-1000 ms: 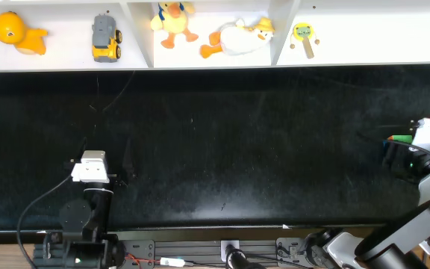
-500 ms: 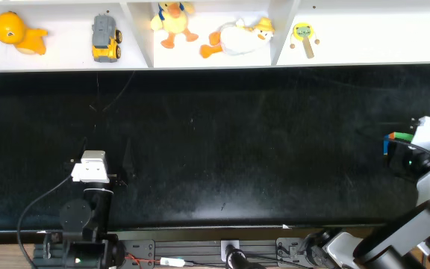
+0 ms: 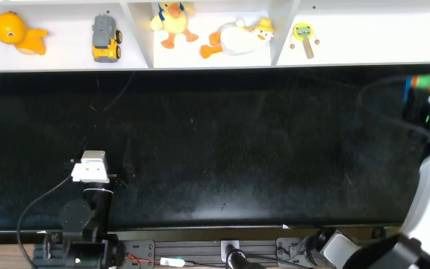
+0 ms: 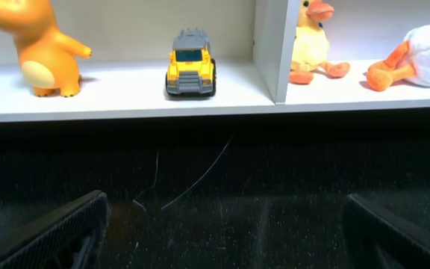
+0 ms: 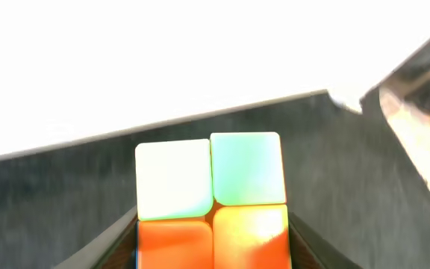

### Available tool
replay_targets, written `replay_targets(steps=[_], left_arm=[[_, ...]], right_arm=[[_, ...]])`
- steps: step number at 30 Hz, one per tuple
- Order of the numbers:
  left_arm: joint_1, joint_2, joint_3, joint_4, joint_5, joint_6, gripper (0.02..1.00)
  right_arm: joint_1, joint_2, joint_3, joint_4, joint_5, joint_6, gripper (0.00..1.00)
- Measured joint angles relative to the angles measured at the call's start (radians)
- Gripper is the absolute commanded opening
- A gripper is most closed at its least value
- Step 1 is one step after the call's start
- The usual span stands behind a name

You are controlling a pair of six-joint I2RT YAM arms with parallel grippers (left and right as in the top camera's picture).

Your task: Store Toys

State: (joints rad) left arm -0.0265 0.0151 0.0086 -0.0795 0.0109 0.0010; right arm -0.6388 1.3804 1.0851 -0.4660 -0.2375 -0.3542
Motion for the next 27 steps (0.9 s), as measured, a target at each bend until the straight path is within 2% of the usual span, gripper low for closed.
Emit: replay_targets(steps=[8, 14, 16, 17, 18, 22, 27], left_arm=[[0.0, 0.0, 0.0, 0.0, 0.0, 0.0, 0.996], [0.0, 0.0, 0.0, 0.0, 0.0, 0.0, 0.998], [0.0, 0.0, 0.0, 0.0, 0.0, 0.0, 0.998], [0.0, 0.0, 0.0, 0.0, 0.0, 0.0, 0.998], [0.0, 0.0, 0.0, 0.0, 0.0, 0.0, 0.998], [0.0, 0.0, 0.0, 0.0, 0.0, 0.0, 0.998], [0.0, 0.0, 0.0, 0.0, 0.0, 0.0, 0.998]], right_arm=[[0.138, 0.256, 0.222, -0.006, 0.04, 0.142, 0.531], [0.222, 0.399, 0.372, -0.016, 0.046, 0.183, 0.551], [0.246, 0.434, 0.403, -0.014, 0.045, 0.189, 0.693], [0.252, 0.443, 0.406, -0.014, 0.044, 0.189, 0.963], [0.255, 0.446, 0.406, -0.016, 0.043, 0.188, 0.998], [0.255, 0.449, 0.407, -0.036, 0.047, 0.197, 0.996], [0.255, 0.422, 0.372, -0.085, 0.105, 0.198, 0.998]])
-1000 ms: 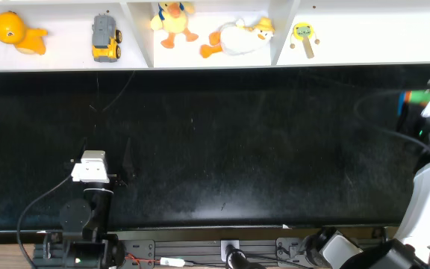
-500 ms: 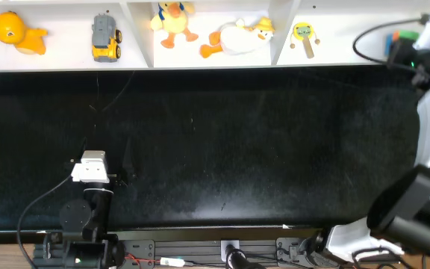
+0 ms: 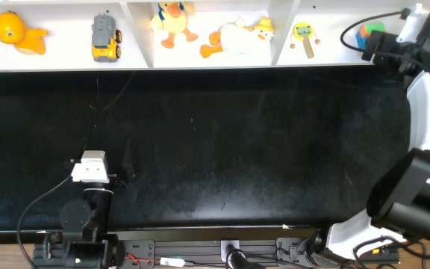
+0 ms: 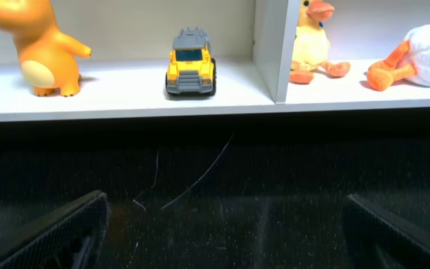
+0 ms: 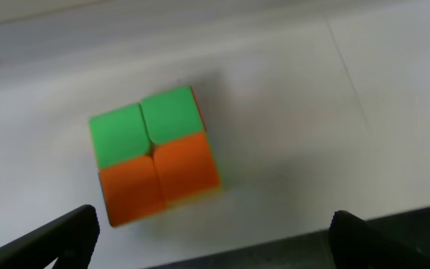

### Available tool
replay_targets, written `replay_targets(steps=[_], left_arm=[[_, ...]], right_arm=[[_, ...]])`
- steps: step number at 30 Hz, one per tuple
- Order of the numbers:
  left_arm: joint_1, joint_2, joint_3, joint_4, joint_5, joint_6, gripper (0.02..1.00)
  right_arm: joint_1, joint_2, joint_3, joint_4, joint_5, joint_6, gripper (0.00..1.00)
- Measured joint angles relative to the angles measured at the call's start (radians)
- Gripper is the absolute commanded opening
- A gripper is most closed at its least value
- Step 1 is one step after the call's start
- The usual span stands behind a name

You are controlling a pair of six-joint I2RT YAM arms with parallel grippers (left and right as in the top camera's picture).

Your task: Store Toys

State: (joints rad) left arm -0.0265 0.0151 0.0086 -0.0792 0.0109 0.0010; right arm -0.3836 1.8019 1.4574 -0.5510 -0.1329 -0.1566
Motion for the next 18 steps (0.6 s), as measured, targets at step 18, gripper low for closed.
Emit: replay_targets(steps=[18], left_arm=[[0.0, 0.0, 0.0, 0.0, 0.0, -0.002, 0.998]], right_arm=[[0.294, -1.065, -1.137, 0.435, 0.112, -0.001, 0.998]])
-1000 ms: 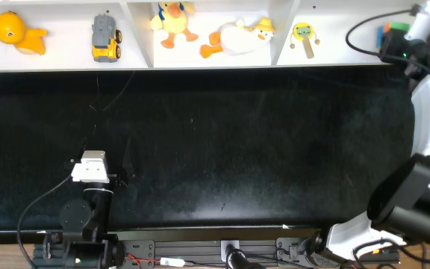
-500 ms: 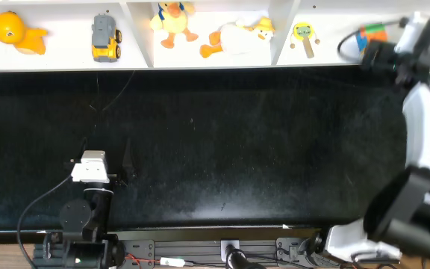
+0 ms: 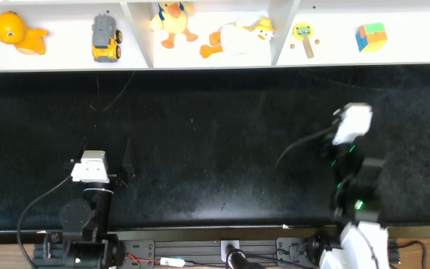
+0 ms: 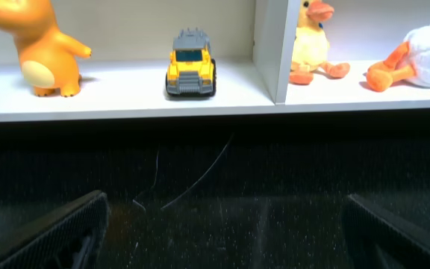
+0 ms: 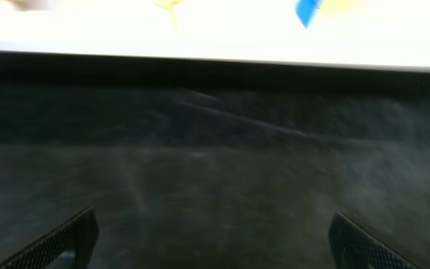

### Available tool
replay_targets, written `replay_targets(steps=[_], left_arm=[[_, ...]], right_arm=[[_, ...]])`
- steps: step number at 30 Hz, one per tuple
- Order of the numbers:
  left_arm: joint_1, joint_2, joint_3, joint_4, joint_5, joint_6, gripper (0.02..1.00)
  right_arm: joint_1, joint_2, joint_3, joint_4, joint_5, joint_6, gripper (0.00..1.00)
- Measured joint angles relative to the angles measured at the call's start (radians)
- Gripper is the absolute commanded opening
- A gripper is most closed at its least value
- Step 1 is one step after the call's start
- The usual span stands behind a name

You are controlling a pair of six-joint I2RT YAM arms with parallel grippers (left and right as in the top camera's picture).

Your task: Store Toys

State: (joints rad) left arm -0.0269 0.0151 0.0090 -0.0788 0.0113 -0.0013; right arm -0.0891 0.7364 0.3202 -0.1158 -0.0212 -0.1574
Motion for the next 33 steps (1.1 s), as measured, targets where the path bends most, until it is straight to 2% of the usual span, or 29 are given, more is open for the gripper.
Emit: replay_targets(steps=[4, 10, 12, 14, 33], left_arm=[[0.0, 0.0, 0.0, 0.0, 0.0, 0.0, 0.998], [0.0, 0.0, 0.0, 0.0, 0.0, 0.0, 0.996], [0.0, 0.0, 0.0, 0.0, 0.0, 0.0, 0.998], [0.0, 0.0, 0.0, 0.0, 0.0, 0.0, 0.998], [0.0, 0.0, 0.0, -0.001, 0.0, 0.0, 0.998]], right_arm=[[0.061, -0.259, -0.135, 0.048, 0.0, 0.001, 0.998], [0.064, -0.572, -0.289, 0.075, 0.002, 0.009, 0.996], [0.064, -0.65, -0.303, 0.031, -0.002, 0.034, 0.996], [0.064, -0.712, -0.303, 0.064, -0.008, 0.063, 0.996], [0.083, -0.726, -0.303, 0.042, -0.035, 0.098, 0.996]])
